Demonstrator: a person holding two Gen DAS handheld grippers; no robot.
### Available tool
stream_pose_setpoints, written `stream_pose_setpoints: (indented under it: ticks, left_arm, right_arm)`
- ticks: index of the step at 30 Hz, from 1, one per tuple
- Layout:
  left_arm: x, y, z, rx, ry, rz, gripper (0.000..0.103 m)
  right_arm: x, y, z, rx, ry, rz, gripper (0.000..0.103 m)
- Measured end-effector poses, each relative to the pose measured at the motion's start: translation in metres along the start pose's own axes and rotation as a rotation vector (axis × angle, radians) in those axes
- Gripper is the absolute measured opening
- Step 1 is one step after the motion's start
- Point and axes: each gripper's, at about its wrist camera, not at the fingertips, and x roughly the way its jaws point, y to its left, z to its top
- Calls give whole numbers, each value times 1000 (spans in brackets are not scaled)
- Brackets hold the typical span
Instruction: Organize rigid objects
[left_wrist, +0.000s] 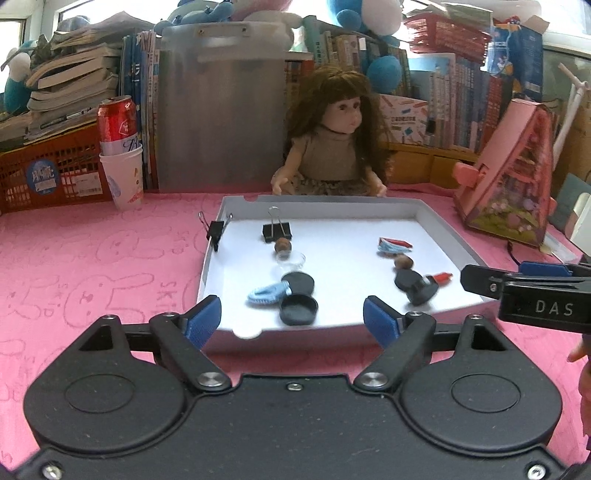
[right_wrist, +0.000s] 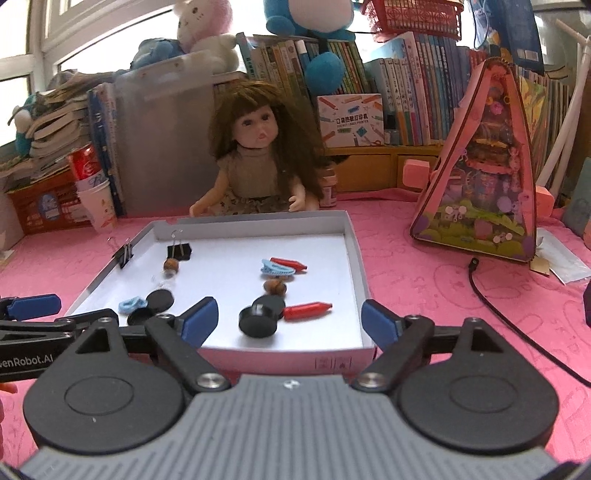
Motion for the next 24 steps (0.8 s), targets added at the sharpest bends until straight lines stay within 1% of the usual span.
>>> stream_pose_setpoints:
  ticks: [7, 9, 12, 18, 24]
  left_arm:
    - [-16, -2, -25, 12, 20, 0, 83]
    - [-18, -3, -32, 16, 27, 2, 83]
    - [-21, -3, -40, 24, 33, 13, 83]
    - [-20, -4, -51, 39, 39, 36, 83]
    - [-12, -3, -56, 37, 63, 59, 83]
  right_arm:
    - [-13, 5, -20, -37, -6, -16, 93]
    - [-17, 5, -27, -41, -8, -24, 95]
    - [-19, 5, -35, -52, 2, -32, 96]
    - [-15, 7, -47, -81, 31, -53, 97]
    - [-9, 10, -52, -95, 45, -62, 99]
